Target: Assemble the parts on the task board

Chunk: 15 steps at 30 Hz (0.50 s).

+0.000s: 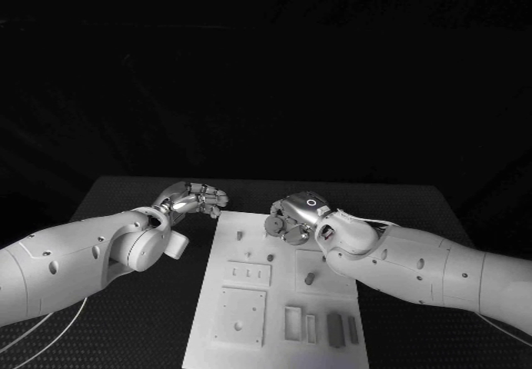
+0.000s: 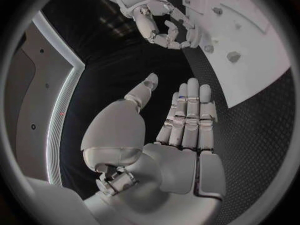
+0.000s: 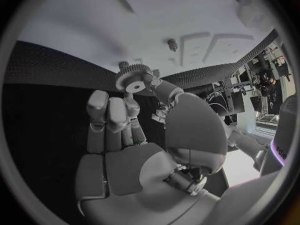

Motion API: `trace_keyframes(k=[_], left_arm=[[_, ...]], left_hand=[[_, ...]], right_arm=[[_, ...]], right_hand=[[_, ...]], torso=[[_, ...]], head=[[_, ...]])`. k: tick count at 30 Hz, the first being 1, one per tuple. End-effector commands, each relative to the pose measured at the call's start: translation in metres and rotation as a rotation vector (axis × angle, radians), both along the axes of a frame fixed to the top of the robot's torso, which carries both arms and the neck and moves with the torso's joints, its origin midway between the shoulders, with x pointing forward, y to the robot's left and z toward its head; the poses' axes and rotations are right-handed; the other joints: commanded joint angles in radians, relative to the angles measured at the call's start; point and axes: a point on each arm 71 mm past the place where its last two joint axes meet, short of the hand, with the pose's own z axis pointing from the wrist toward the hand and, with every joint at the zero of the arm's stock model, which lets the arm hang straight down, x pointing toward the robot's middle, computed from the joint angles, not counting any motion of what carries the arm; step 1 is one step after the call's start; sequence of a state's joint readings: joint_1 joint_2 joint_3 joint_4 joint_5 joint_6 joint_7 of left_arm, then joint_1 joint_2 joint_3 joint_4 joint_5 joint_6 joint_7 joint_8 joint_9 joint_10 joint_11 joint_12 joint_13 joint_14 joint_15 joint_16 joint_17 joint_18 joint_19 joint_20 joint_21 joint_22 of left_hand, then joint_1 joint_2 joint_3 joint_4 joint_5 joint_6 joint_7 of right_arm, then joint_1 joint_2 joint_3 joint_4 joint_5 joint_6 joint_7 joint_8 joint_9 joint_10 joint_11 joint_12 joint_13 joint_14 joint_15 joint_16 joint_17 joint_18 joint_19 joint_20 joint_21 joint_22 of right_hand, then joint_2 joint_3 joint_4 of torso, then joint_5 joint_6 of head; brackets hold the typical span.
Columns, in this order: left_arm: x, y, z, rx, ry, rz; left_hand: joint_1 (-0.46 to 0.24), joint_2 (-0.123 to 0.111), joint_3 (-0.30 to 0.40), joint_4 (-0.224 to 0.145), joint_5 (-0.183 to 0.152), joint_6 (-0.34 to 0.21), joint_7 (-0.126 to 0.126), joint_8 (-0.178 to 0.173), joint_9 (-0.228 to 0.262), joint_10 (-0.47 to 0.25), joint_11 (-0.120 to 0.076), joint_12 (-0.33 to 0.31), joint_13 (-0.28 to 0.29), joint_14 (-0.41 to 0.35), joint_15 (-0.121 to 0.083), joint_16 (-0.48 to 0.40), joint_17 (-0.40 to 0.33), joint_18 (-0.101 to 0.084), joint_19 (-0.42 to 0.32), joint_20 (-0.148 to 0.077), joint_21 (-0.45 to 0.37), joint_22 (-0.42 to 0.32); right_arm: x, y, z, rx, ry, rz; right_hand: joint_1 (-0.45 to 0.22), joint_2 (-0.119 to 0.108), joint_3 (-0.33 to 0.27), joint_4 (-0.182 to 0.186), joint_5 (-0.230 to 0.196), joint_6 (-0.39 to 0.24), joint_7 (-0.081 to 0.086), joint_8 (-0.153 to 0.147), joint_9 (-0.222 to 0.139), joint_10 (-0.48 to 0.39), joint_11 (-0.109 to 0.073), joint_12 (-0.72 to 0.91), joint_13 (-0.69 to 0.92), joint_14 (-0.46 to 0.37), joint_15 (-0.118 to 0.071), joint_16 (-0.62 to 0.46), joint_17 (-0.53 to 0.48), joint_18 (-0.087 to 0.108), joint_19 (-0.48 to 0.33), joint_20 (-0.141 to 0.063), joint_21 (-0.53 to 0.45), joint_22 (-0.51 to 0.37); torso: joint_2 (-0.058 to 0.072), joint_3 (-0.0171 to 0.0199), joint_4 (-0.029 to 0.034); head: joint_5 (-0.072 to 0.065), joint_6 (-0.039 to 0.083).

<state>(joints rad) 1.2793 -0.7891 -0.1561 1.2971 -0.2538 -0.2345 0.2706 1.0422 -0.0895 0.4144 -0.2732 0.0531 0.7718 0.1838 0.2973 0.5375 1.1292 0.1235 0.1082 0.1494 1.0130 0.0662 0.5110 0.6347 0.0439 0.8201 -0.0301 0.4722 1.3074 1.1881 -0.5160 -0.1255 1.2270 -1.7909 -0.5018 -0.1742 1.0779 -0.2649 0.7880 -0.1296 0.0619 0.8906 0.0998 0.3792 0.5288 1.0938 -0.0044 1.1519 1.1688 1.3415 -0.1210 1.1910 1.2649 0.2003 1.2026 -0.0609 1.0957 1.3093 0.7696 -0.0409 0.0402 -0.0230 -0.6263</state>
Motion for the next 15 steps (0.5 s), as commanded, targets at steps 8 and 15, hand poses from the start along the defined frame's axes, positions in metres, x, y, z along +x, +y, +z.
trace_keyframes(k=[8, 15], left_arm=[[0.0, -0.005, 0.001, -0.004, -0.012, -0.011], [0.0, -0.005, 0.001, -0.004, -0.011, -0.01]], left_hand=[[-0.006, 0.004, 0.003, -0.001, -0.001, -0.003, 0.005, -0.006, 0.001, 0.005, 0.002, -0.006, 0.001, 0.004, -0.001, -0.003, 0.001, 0.02, -0.002, -0.004, 0.007, 0.013], [-0.006, 0.004, 0.003, -0.001, -0.001, -0.003, 0.005, -0.006, 0.001, 0.005, 0.002, -0.006, 0.002, 0.004, -0.001, -0.003, 0.002, 0.02, -0.002, -0.004, 0.007, 0.013]], right_arm=[[0.001, 0.017, -0.008, -0.02, 0.006, 0.007], [0.002, 0.024, -0.012, -0.033, 0.023, 0.013]], right_hand=[[0.001, -0.007, 0.004, 0.003, -0.002, 0.146, -0.013, -0.008, 0.002, -0.009, -0.017, -0.008, 0.001, 0.001, -0.002, -0.003, -0.004, 0.061, 0.007, -0.001, 0.006, 0.013], [0.0, -0.006, 0.005, 0.003, -0.001, 0.145, -0.013, -0.009, 0.002, -0.01, -0.017, -0.009, 0.001, 0.001, -0.002, -0.004, -0.004, 0.061, 0.007, -0.001, 0.006, 0.013]], torso=[[0.001, -0.0003, 0.0025], [0.0, 0.0004, -0.0003]], head=[[0.006, -0.003], [0.019, -0.013]])
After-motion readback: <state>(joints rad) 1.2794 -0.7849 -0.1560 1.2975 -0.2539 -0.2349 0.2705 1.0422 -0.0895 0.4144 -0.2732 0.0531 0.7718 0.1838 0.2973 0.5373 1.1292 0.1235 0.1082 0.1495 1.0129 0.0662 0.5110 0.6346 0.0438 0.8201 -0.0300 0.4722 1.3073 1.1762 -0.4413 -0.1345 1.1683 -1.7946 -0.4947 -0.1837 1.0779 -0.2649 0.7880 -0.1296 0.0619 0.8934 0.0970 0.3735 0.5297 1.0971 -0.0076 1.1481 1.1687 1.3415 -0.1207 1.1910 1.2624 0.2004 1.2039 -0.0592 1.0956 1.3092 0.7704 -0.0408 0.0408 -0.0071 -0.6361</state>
